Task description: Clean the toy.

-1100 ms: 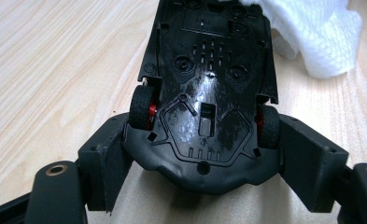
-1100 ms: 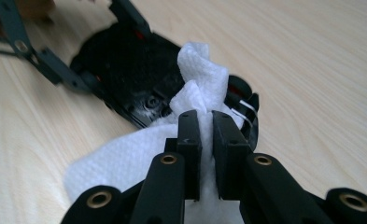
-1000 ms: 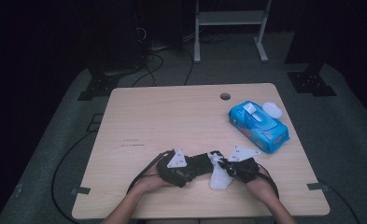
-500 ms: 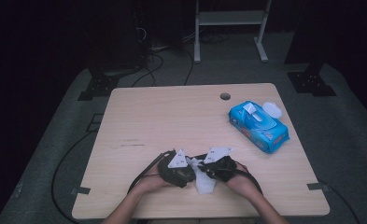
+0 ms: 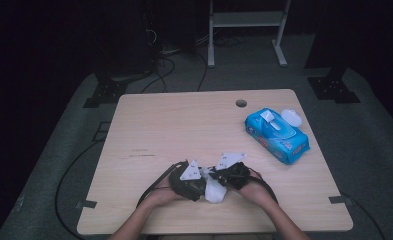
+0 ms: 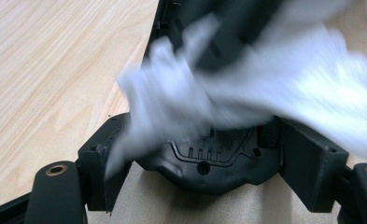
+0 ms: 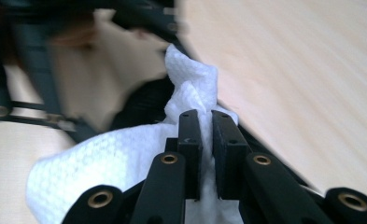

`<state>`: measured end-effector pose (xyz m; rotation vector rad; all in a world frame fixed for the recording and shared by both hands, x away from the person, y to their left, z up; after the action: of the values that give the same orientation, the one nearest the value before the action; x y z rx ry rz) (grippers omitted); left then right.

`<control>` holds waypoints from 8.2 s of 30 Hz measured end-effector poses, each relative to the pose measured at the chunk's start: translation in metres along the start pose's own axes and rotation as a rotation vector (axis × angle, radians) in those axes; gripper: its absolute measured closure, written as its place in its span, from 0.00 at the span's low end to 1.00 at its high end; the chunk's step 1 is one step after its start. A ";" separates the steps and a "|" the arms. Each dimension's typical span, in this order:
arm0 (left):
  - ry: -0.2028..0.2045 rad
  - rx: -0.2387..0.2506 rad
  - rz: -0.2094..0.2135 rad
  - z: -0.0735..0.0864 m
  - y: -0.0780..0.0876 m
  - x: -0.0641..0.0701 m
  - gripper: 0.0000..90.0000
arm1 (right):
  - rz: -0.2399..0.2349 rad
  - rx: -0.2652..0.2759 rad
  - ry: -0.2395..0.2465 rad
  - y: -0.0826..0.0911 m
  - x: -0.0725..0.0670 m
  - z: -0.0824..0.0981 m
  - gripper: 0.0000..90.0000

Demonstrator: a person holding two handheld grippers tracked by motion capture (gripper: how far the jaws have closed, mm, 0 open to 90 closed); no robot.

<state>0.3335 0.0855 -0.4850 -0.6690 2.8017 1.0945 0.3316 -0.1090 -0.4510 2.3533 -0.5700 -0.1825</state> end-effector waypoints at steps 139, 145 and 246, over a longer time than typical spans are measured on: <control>0.217 0.065 0.060 -0.007 0.009 -0.008 0.54 | -0.044 0.020 -0.086 0.041 -0.013 0.074 0.93; 0.203 0.076 0.058 -0.009 0.010 -0.007 0.58 | -0.060 0.062 -0.072 0.049 -0.020 0.066 0.93; 0.098 0.069 0.026 -0.002 0.020 -0.011 0.76 | 0.175 0.153 -0.169 0.056 0.010 0.031 0.92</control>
<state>0.3354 0.1012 -0.4687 -0.6989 2.9234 0.9896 0.3119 -0.1687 -0.4371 2.4334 -0.8967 -0.2678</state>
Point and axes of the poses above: each handheld gripper's, and its own axes: y roughly backward along the jaws, z roughly out of its underside, x roughly to its right, the point moved 1 cm from there along -y, roughly forward along the jaws, and after that the axes turned 6 degrees about -z, right-handed, at the moved point
